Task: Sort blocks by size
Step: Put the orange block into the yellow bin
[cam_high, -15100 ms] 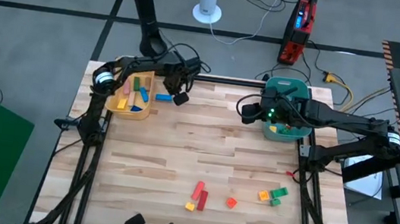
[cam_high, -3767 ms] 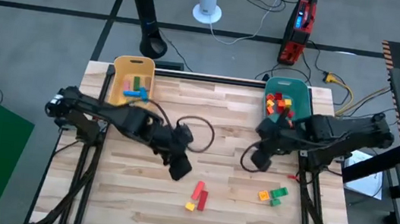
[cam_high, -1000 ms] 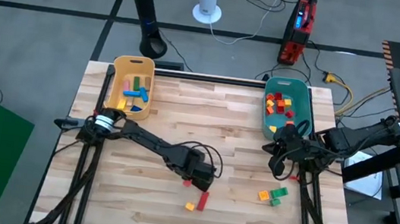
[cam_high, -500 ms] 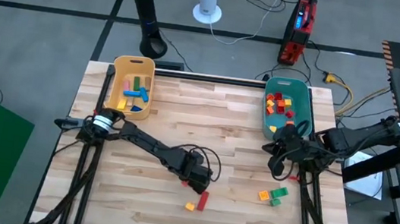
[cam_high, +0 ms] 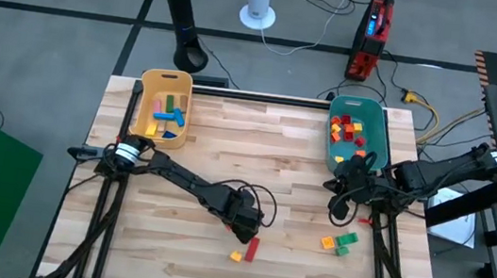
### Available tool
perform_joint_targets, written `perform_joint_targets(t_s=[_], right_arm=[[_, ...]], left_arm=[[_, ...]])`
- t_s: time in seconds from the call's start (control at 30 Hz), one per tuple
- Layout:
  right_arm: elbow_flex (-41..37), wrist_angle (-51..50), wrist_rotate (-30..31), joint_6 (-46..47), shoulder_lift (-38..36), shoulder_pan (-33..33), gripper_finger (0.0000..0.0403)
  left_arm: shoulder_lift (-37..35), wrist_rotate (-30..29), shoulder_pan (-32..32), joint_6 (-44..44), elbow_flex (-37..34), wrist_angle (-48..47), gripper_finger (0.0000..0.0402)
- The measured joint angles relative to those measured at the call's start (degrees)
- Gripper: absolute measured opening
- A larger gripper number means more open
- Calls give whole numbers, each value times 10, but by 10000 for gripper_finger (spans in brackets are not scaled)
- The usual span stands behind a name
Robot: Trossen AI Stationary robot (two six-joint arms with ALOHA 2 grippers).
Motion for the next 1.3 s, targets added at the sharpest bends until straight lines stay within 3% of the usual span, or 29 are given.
perform_joint_targets(t_s=[0.17, 0.33, 0.53, 0.6, 0.67, 0.93, 1.13, 1.3], right_arm=[[0, 0, 4, -4, -1, 0, 9], [0, 1, 19, -9, -1, 0, 9], [0, 1, 30, -8, -1, 0, 9], [0, 1, 31, -8, -1, 0, 9], [0, 2, 31, -8, -1, -3, 9], [0, 30, 26, -8, -5, -33, 9], [0, 67, 25, -9, -4, -77, 9], [0, 93, 13, -3, -4, -118, 9]], left_arm=[[-10, 35, 9, 43, 45, -95, 80], [-39, 39, 30, 94, 152, -222, 80], [-59, -23, 86, 155, 303, -384, 84], [-71, -68, 117, 160, 344, -469, 85], [-88, -104, 154, 183, 358, -469, 86], [-213, -129, 354, 278, 292, -470, 88], [-276, -74, 536, 329, 176, -464, 89], [-300, -56, 637, 353, 55, -439, 90]])
